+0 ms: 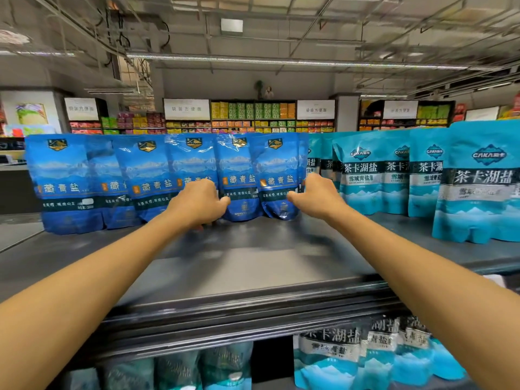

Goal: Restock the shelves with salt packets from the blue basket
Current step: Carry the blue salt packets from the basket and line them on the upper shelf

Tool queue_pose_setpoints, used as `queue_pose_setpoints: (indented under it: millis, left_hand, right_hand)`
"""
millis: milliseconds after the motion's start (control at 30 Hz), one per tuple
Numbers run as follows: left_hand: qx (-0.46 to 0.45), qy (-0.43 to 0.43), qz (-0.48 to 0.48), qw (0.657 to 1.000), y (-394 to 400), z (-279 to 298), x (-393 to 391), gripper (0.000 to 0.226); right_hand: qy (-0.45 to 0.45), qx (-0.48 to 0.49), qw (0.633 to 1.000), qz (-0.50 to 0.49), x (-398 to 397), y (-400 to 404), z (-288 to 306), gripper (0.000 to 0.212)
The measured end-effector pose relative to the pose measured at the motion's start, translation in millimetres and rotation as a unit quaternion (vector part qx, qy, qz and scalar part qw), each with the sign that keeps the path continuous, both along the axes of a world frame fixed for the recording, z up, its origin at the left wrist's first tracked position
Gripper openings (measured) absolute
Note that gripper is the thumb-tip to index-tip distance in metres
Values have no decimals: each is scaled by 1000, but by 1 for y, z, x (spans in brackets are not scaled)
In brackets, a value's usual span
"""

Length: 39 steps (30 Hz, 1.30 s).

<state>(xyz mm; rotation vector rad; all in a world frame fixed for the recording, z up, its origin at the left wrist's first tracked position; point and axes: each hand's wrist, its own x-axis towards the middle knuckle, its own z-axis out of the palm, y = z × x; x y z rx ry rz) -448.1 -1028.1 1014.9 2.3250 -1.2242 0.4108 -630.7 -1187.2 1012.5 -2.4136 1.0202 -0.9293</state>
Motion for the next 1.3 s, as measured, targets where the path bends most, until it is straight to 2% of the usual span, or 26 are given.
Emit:
queue_pose_setpoints:
  millis: [67, 200, 267, 400, 467, 600, 700, 767, 933, 1100, 1233, 1300]
  left_hand:
    - [-27, 25, -18, 999, 15, -1, -8, 53]
    - [-126, 96, -66, 985, 54, -4, -28, 45]
    - [-220, 152, -103, 958, 85, -9, -42, 36]
    - [-392, 182, -199, 880, 161, -38, -81, 28]
    - [-426, 218, -217, 851, 198, -61, -96, 26]
    - [-432, 269, -150, 848, 259, -126, -113, 26]
    - [-427, 300, -79, 850, 298, -180, -128, 27]
    - [-430, 332, -32, 839, 322, -217, -139, 22]
    - [-427, 359, 133, 819, 392, -319, -176, 28]
    - [-455, 415, 296, 730, 438, -399, -224, 40]
    - [-463, 447, 357, 677, 451, -428, -262, 40]
    - [-473, 439, 378, 664, 453, -434, -280, 38]
  right_hand:
    - [-37, -21, 999, 30, -7, 27, 1, 28]
    - [-165, 35, 975, 144, -20, 98, -7, 10]
    - [-230, 61, 950, 201, -27, 136, -17, 7]
    - [-300, 145, 890, 311, -40, 196, -50, 12]
    - [-303, 172, 865, 362, -45, 221, -70, 11]
    - [-314, 231, 818, 423, -53, 272, -110, 11]
    - [-275, 276, 800, 456, -53, 306, -154, 17]
    - [-236, 329, 796, 450, -53, 324, -193, 16]
    - [-65, 450, 797, 397, -68, 357, -300, 12]
    - [70, 489, 769, 405, -100, 363, -377, 26]
    - [120, 495, 744, 433, -120, 366, -407, 9]
    - [155, 499, 729, 443, -127, 370, -423, 12]
